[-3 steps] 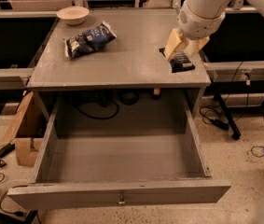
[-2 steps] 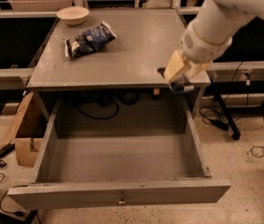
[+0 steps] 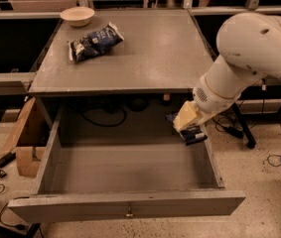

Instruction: Place rxbar blueberry into top drawer

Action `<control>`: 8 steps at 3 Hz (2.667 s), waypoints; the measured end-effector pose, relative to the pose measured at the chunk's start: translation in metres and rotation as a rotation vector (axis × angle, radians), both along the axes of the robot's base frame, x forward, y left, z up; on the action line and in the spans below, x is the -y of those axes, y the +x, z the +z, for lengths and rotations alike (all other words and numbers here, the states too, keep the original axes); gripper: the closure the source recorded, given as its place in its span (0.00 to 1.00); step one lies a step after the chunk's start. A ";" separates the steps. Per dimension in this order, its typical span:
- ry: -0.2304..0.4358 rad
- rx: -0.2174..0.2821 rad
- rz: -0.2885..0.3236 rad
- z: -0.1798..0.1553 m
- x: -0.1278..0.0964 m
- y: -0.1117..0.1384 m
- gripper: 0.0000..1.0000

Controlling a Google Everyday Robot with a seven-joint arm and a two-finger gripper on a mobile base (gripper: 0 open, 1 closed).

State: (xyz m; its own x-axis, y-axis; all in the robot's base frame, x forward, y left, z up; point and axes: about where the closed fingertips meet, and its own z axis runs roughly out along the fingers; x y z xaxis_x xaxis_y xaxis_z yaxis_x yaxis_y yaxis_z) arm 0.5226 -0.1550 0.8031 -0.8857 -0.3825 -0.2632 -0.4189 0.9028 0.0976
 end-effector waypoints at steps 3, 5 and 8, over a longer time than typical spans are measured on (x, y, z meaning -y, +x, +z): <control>0.170 0.047 0.086 -0.072 -0.063 0.040 1.00; 0.173 0.046 0.085 -0.074 -0.064 0.040 0.58; 0.173 0.046 0.085 -0.074 -0.064 0.040 0.00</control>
Offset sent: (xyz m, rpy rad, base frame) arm 0.0405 0.0817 -0.0791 0.1696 -0.0711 0.1649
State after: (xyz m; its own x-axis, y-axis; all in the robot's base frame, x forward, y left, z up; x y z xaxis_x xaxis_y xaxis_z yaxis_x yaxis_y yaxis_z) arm 0.5626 -0.0906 0.7293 -0.8378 -0.4011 -0.3705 -0.5004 0.8354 0.2273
